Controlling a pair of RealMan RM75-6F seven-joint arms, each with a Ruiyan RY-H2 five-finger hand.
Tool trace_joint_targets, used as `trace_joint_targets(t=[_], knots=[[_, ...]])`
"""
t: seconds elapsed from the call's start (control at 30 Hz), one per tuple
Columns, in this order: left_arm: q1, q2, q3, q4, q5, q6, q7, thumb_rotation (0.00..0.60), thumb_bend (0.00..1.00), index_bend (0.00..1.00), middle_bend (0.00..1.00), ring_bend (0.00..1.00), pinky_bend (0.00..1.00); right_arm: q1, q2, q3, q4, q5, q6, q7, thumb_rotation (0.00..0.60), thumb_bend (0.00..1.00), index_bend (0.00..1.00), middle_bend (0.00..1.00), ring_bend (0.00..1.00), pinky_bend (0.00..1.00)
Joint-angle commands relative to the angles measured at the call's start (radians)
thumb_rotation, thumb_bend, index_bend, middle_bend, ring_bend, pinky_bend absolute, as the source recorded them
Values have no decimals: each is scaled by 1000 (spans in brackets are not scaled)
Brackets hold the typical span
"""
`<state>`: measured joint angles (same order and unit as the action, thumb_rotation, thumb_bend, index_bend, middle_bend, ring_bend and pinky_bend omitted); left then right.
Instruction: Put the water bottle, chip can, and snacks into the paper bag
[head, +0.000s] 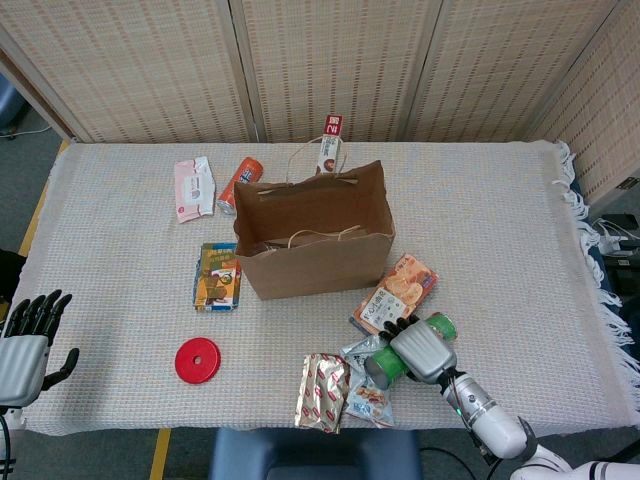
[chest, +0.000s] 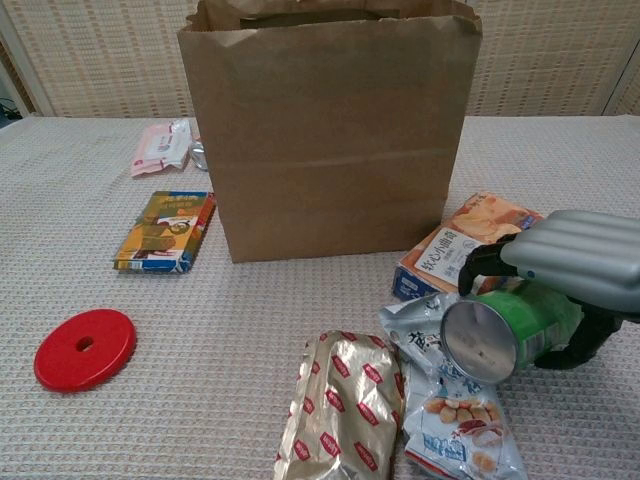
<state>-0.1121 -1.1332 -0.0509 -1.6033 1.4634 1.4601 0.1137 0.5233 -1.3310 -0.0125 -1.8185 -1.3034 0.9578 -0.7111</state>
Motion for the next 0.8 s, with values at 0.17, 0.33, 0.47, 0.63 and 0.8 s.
trace_joint_targets(t=[0.17,0.33,0.47,0.63,0.8], knots=[[0,0,0,-1,0,0,2,600,392,45,0,0,0,-24,38,9,11,-158,114,174,600,313,786,615,647,726],[0,-1,0,-1,0,2,6,600,392,45,0,0,0,-35,112,50,-45,-195,183,287,600,313,787,616,648,734],[1,-3,0,-1,0,4,10,600,393,45,0,0,0,-30,169,108,-102,-216,239,335,600,313,785,616,648,735],[2,-4,0,0,-1,5,13,600,393,45,0,0,0,-18,233,208,-205,-203,308,346,600,313,784,616,648,735],[2,-4,0,-1,-2,5,14,600,393,45,0,0,0,10,257,321,-272,-165,368,315,600,313,785,616,648,735]])
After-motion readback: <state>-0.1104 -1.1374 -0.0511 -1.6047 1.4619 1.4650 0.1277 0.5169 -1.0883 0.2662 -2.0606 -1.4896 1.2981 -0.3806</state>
